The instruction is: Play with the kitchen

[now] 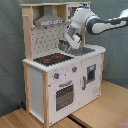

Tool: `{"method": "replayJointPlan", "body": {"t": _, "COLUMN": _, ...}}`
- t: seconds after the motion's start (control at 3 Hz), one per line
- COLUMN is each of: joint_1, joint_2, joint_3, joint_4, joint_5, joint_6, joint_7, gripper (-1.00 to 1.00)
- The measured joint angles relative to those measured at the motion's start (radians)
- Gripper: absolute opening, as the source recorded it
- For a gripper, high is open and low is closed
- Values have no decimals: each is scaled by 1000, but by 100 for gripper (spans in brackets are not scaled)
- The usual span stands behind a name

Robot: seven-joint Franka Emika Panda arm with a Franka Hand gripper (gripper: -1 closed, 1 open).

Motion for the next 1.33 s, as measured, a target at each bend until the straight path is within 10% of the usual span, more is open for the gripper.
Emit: {"method": "replayJointPlan", "body": {"t": 1.33, "joint_1": 222, "joint_2": 248, "joint_3": -99, "joint_4": 92, "joint_5": -254, "joint_6": -11, "joint_7": 20, "gripper": -100}}
